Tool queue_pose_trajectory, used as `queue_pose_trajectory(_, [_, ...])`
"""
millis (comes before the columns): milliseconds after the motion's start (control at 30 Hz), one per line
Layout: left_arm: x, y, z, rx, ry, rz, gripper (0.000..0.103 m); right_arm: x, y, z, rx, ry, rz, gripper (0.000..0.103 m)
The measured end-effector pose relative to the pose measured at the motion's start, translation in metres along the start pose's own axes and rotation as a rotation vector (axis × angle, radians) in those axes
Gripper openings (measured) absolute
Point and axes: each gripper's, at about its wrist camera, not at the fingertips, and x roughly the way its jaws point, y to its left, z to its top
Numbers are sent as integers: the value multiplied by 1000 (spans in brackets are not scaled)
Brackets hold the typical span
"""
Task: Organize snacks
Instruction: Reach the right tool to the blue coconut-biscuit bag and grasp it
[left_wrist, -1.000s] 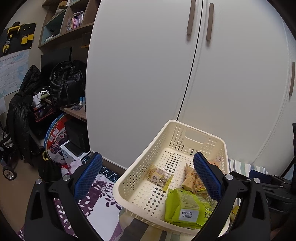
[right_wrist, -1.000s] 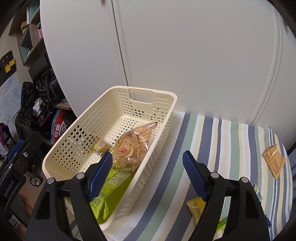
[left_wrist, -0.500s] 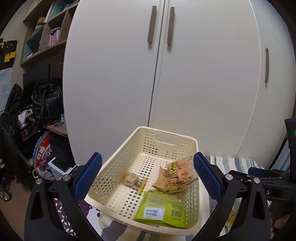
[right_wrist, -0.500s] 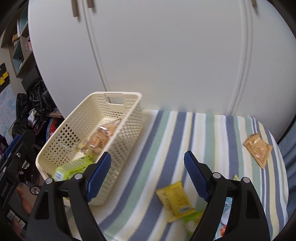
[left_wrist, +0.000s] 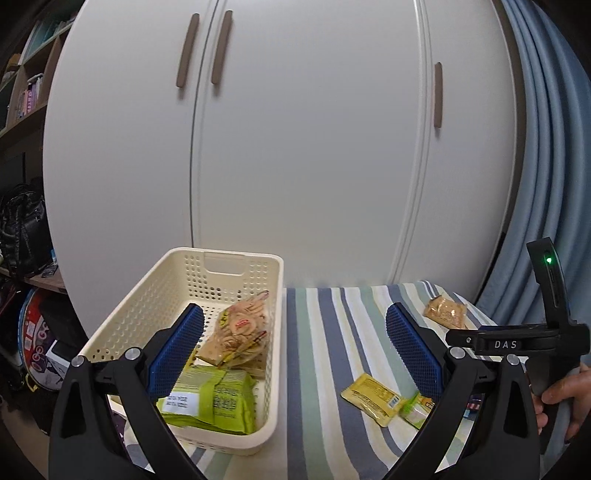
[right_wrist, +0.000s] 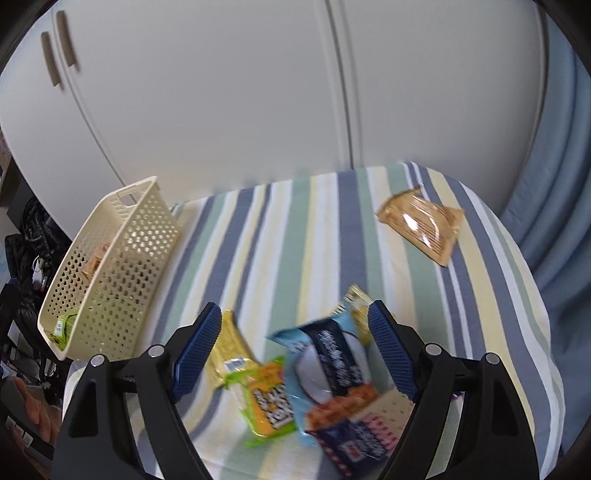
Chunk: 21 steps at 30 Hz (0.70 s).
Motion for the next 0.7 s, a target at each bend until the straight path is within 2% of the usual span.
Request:
queue_pose_trajectory(200, [4,-23,-7,65,31,-62,100,19,-26,-16,12,87,22,85])
queue_pose_trajectory(400, [15,-28,-15,64,84,-115,100,45,-34,-21,29,163,43,85])
queue_pose_trajectory(600, [22,-28,-21,52,124,-127,100,64,-18,-20,-1,232,98,85])
queue_pose_trajectory(700, [25,-30,-24,64,139,-125,100,71,-4,-21,-51,253,61,85])
